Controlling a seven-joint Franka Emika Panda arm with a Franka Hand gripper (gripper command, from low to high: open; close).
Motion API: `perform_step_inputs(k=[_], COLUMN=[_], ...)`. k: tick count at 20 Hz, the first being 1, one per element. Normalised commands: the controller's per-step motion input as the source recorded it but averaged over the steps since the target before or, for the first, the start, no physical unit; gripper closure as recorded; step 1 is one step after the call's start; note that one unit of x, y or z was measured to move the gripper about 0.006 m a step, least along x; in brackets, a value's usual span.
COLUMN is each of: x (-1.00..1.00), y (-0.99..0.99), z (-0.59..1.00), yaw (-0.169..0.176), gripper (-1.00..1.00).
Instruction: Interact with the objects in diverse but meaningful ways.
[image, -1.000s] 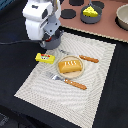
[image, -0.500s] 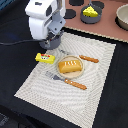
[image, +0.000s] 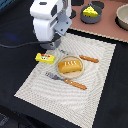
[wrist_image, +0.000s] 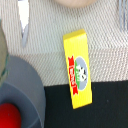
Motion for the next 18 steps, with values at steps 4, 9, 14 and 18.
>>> perform_step_inputs(k=[4, 9, 14, 18], x=[0.72, 0.67, 0.56, 0.43], y=[-0.35, -0.33, -0.31, -0.28], z=[0.32, 0.27, 0.22, 0.13], yaw=[0.000, 0.001, 0.034, 0.080], gripper=[-1.00, -1.00, -1.00, -1.00])
